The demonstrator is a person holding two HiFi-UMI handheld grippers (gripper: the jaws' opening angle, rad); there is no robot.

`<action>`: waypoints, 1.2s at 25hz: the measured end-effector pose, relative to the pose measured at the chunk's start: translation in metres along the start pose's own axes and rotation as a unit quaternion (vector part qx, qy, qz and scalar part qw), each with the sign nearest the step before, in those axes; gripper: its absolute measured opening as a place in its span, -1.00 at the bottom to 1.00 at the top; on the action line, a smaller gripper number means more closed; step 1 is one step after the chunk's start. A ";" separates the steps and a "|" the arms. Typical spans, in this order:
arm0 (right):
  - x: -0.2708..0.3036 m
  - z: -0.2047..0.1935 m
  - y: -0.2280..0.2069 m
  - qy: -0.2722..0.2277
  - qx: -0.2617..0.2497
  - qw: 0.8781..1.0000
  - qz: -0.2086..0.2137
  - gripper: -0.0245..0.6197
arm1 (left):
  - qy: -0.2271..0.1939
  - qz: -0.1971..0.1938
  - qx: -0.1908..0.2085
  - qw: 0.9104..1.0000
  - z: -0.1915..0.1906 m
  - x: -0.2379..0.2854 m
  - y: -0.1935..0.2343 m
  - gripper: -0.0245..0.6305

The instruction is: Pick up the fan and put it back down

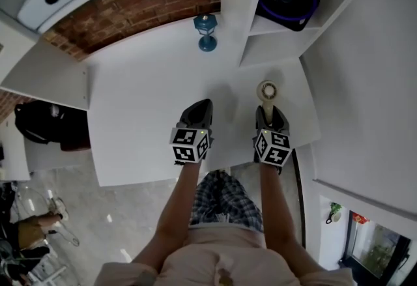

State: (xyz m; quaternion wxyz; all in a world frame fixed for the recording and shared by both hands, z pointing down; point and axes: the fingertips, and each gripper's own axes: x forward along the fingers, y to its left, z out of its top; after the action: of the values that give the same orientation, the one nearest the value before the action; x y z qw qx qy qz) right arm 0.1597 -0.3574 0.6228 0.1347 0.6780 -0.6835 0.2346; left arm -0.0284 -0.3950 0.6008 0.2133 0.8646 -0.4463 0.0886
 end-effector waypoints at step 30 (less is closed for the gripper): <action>0.024 -0.062 -0.004 0.159 -0.002 0.987 0.030 0.53 | 0.010 0.010 -0.010 1.000 -0.013 0.007 -0.002 -0.84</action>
State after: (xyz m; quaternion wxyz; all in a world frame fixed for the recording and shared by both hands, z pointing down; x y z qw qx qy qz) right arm 0.1542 -0.3470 0.6886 0.2362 0.6111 -0.6738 0.3417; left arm -0.0224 -0.3936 0.6139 0.2256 0.8568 -0.4538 0.0952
